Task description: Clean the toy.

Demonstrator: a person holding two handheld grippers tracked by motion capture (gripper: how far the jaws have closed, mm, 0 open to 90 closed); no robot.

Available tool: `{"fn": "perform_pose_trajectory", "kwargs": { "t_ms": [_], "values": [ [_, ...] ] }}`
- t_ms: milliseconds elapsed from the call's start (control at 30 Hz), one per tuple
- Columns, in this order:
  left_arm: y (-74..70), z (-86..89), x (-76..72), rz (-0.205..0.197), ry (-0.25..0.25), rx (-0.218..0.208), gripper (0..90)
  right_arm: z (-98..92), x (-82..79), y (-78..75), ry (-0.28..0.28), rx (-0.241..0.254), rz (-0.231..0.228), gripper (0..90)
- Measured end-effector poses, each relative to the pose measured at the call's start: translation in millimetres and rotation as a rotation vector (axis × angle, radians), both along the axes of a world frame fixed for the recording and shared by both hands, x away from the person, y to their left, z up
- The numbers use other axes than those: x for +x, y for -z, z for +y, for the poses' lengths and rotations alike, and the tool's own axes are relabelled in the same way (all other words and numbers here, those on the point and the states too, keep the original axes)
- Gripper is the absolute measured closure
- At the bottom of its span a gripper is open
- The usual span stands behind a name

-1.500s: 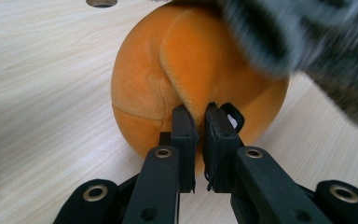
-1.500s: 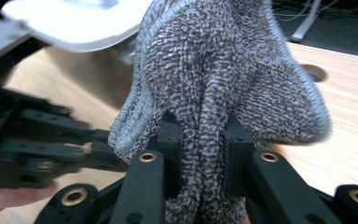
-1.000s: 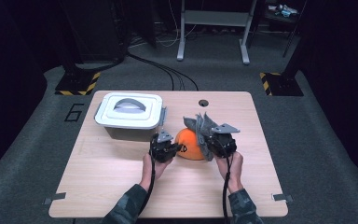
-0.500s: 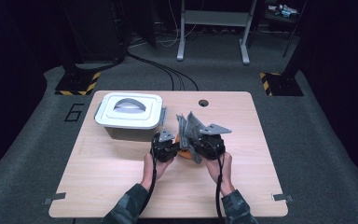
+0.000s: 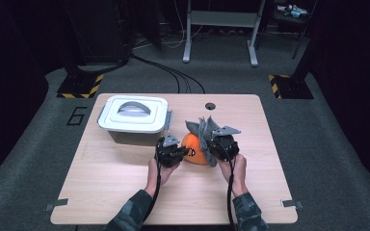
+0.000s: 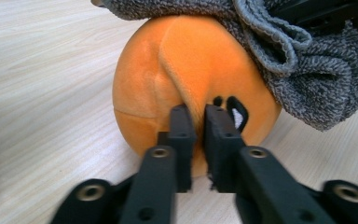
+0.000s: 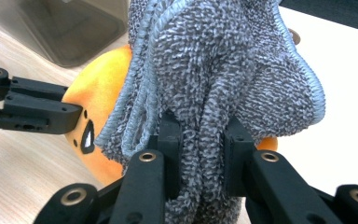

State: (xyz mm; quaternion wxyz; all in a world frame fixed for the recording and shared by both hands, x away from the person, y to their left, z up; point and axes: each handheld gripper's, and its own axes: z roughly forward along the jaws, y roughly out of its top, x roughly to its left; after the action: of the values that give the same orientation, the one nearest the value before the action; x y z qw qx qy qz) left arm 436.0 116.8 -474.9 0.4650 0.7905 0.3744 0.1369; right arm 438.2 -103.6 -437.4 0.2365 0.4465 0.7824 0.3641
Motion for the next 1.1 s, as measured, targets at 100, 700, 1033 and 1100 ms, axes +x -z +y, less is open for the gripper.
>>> {"fn": "perform_pose_trajectory", "kwargs": {
  "t_ms": [100,700,1033,1100],
  "values": [
    [-0.5,5.5,2.4,0.021,0.006,0.001,47.5,1.7,-0.6,-0.1,0.009,-0.011,0.001,73.8],
    [7.3,-2.2,3.8,0.018,0.028,0.027,78.8,3.2,-14.5,-8.7,-0.026,0.083,-0.052,73.9],
    [8.3,-0.2,3.4,0.021,0.012,0.021,84.6,29.0,-15.5,6.5,-0.063,-0.002,-0.040,74.0],
    [8.3,-0.6,3.3,0.020,0.013,0.019,84.8,27.0,-15.5,5.8,-0.053,-0.007,-0.048,74.0]
  ]
}}
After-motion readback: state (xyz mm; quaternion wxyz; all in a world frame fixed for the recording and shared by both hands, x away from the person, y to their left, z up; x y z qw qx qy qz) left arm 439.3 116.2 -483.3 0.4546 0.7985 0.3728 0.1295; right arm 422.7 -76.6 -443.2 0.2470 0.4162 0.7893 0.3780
